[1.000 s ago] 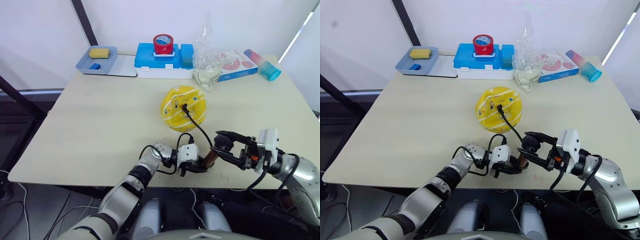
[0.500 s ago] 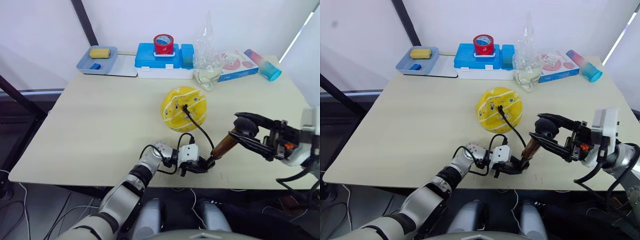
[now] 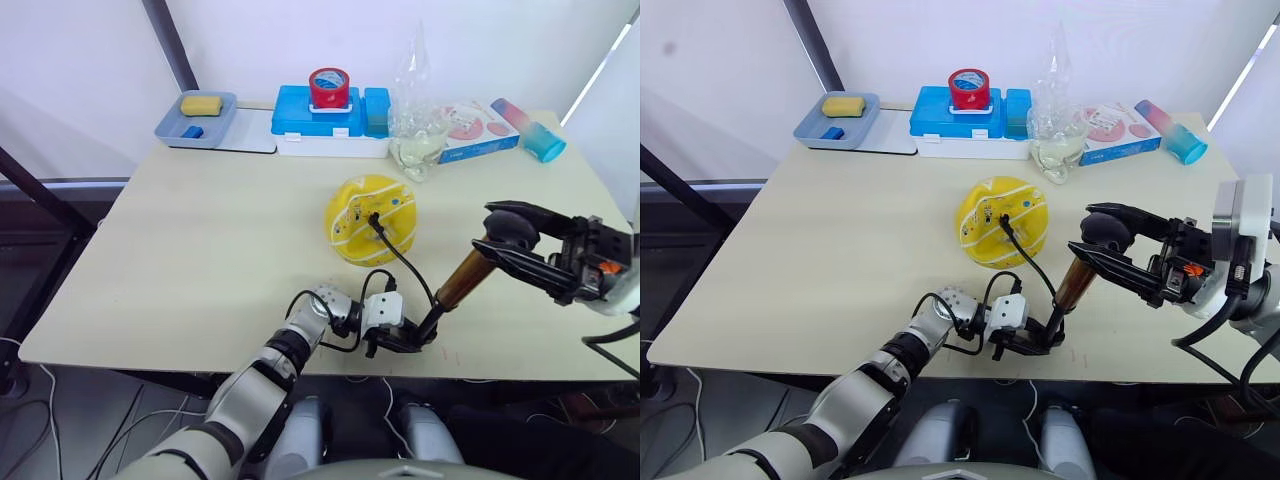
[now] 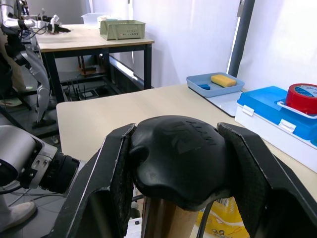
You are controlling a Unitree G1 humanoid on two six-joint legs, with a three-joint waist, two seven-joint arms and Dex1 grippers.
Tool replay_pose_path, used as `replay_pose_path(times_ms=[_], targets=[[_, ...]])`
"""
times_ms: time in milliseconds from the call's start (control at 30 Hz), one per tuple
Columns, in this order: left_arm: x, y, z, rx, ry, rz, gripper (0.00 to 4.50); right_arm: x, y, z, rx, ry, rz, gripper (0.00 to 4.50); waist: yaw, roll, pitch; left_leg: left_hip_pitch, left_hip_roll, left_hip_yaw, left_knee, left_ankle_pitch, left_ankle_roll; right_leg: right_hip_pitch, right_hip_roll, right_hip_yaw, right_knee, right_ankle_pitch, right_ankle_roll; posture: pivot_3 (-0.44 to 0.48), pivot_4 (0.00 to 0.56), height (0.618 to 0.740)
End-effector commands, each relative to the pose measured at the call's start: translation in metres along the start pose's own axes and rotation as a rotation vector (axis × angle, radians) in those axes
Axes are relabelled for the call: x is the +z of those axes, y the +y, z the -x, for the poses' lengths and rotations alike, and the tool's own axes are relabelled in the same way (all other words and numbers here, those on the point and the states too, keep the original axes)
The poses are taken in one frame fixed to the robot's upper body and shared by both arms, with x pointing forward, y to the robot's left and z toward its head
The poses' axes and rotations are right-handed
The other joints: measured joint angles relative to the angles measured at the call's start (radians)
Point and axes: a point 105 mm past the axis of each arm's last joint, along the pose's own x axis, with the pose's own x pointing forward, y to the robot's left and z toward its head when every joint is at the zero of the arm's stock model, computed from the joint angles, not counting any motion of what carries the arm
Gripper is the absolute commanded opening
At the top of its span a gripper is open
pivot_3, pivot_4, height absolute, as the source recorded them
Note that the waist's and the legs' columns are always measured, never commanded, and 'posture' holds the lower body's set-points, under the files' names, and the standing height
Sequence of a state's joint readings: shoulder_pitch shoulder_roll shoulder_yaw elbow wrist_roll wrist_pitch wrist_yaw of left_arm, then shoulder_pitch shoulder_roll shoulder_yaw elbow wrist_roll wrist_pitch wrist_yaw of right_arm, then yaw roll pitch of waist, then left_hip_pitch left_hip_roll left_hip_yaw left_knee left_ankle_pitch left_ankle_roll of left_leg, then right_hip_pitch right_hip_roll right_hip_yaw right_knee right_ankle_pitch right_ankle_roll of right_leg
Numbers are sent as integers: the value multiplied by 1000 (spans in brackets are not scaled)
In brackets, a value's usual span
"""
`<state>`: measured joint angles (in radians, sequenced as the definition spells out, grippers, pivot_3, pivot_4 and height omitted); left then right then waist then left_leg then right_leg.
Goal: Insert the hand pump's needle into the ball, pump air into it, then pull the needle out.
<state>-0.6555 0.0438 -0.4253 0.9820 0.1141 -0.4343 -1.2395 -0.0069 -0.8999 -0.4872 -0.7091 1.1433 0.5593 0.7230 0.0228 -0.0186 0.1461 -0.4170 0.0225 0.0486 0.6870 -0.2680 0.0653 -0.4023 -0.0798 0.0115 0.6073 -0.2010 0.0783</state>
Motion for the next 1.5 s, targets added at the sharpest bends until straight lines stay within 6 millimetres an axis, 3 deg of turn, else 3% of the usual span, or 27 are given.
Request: replay_pose_path(times_ms=[33, 167, 300, 533, 667, 767, 967, 1267, 1400, 1500], targets=[[-16, -16, -10, -70, 69, 18, 1098, 4, -2, 4, -40, 21, 46, 2089, 1, 0, 0, 0, 0, 0, 0, 0, 0, 0, 0, 0, 0, 0, 0, 0, 150, 737], [-17, -16, -11, -65, 75, 16, 1098, -20, 4, 5, -43, 71, -8, 2089, 8, -4, -5, 0, 0, 0, 0, 0, 0, 0, 0, 0, 0, 0, 0, 0, 150, 737], [-19, -17, -12, -65, 81, 16, 1098, -69, 2, 11, -94, 213, -38, 2089, 12, -8, -13, 1, 0, 0, 0, 0, 0, 0, 0, 0, 0, 0, 0, 0, 150, 737], [-16, -17, -13, -47, 46, 32, 1098, -128, 12, 14, -94, 291, -72, 2089, 14, -8, -24, 2, 0, 0, 0, 0, 0, 0, 0, -1, 0, 0, 0, 0, 150, 737], [-17, -16, -13, -39, 54, 20, 1098, -142, 8, 18, -142, 270, -71, 2089, 15, -6, -25, 2, 0, 0, 0, 0, 0, 0, 0, -1, 0, 0, 0, 0, 150, 737], [-16, -17, -16, -47, 47, 22, 1098, -130, 8, 16, -132, 211, -43, 2089, 15, -6, -26, 2, 0, 0, 1, 0, 0, 1, 0, -1, 0, 0, 0, 0, 150, 737], [-16, -19, -17, -54, 50, 28, 1098, -63, 0, 14, -105, 64, 32, 2089, 18, -3, -25, 1, -1, 0, 1, 0, 1, 0, -1, -1, -1, 0, 0, 0, 150, 737], [-14, -17, -18, -63, 54, 17, 1098, 9, -12, 26, -98, -12, 64, 2089, 19, -3, -24, 1, -1, 0, 0, 0, 1, 0, -2, -1, -2, 0, 0, 0, 150, 737], [-12, -16, -20, -64, 49, 7, 1098, 19, -12, 24, -89, -2, 59, 2089, 19, -3, -24, 0, -1, -1, 0, 0, 1, 0, -3, -2, -2, 0, 0, 0, 150, 737], [-11, -16, -22, -66, 45, 3, 1098, 5, -10, 21, -82, 56, 27, 2089, 18, -3, -24, -1, -1, 0, 0, 0, 1, 0, -4, -2, -3, 0, 0, 0, 150, 737]])
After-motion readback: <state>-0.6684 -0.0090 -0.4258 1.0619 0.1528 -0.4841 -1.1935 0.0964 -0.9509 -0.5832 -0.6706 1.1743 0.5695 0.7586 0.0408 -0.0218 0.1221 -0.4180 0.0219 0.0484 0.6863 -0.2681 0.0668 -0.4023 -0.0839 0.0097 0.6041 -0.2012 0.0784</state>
